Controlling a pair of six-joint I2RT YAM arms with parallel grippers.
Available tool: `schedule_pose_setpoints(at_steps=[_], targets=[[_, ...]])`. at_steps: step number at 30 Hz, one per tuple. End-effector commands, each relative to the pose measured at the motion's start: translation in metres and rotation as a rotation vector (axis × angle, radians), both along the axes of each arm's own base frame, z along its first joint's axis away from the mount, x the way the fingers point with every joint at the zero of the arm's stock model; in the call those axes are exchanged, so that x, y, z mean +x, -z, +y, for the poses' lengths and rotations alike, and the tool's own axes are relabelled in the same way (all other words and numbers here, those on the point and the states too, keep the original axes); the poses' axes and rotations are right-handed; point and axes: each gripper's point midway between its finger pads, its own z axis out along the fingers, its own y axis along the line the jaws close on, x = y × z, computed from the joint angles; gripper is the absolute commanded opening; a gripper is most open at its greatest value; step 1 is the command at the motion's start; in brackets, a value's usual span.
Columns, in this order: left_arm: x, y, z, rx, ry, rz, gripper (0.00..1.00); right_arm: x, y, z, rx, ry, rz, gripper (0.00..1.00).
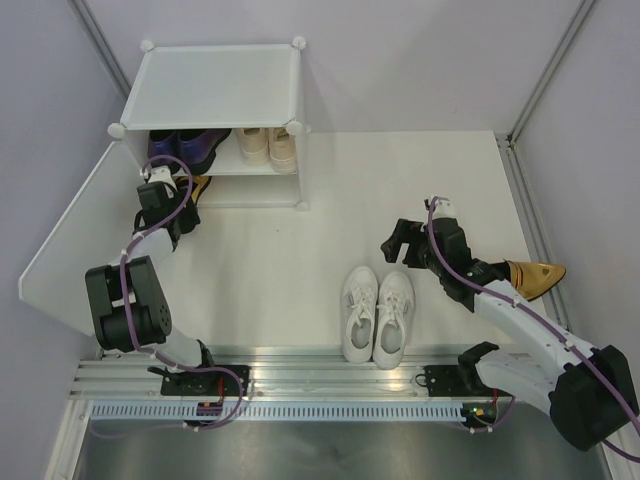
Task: Place and organize the shoes in the shoe cabinet
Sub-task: Place the shoe in the shoe cabinet.
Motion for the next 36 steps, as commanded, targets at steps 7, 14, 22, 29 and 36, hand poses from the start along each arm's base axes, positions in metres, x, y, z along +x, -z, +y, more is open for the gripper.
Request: schedule_pose_setpoints(at_steps=[7,14,22,29,36], targets=[[0.023,-0.007,0.021,0.085,-0.017,0.012,0.80,0.006,-0.002,0.001,0.001,0.000,-0.023,0.93],[0.036,-0.001,0.012,0.061,0.061,0.022,0.77,0.007,0.000,0.001,-0.008,0.002,-0.021,0.93],[0.038,0.006,0.003,0.025,0.108,0.042,0.23,0.008,0.000,-0.001,-0.012,0.010,-0.023,0.93],[0.038,-0.002,-0.001,0.015,0.124,0.029,0.02,0.007,-0.002,-0.001,-0.010,0.009,-0.028,0.93],[0.032,-0.016,-0.001,-0.016,0.084,0.050,0.02,0.007,-0.004,-0.001,-0.005,0.005,-0.033,0.93]])
